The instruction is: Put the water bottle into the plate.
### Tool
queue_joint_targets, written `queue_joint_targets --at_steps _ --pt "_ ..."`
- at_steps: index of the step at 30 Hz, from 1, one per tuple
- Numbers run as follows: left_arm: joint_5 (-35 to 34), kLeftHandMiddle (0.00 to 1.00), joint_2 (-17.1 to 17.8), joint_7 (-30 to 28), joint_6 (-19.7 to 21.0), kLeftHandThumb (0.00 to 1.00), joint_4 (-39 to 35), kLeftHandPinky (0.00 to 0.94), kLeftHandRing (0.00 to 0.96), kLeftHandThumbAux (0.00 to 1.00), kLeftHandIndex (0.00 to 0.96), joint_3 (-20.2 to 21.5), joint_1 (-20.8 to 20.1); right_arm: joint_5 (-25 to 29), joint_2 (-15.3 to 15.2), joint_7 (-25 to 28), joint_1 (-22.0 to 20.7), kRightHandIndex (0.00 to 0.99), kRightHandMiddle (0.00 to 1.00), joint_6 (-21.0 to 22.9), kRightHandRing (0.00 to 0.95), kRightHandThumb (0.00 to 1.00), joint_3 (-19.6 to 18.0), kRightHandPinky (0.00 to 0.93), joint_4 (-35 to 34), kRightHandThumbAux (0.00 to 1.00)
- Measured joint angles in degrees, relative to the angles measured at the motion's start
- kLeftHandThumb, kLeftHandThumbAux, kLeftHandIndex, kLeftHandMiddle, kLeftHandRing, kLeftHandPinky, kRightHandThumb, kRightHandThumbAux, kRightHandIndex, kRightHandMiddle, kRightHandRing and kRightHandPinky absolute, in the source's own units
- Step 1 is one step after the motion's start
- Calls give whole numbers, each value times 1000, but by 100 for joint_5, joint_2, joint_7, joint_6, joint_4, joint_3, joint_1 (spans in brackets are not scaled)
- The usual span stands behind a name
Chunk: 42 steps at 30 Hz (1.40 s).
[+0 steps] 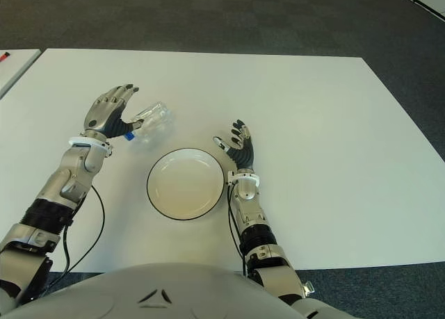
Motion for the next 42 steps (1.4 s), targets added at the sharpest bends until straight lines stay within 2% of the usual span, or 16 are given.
queue_joint_targets --at_steps 12,21,34,42 --pt "-220 0 -111 -21 132 442 -1 68 0 649 0 24 -13 -3 0 4 -2 114 181 -38 182 517 0 223 26 724" --pt "-379 7 -218 -109 347 486 181 98 7 635 0 26 -216 -9 -1 15 -2 112 182 -40 180 502 1 215 29 730" --pt "-493 28 -346 -174 564 466 829 121 33 617 0 -37 -755 -32 -1 13 -2 110 174 -57 167 514 13 205 33 741" --pt "-487 36 -354 -175 528 461 1280 124 42 616 0 -211 -1010 -33 -1 14 -1 113 174 -65 168 519 23 211 30 743"
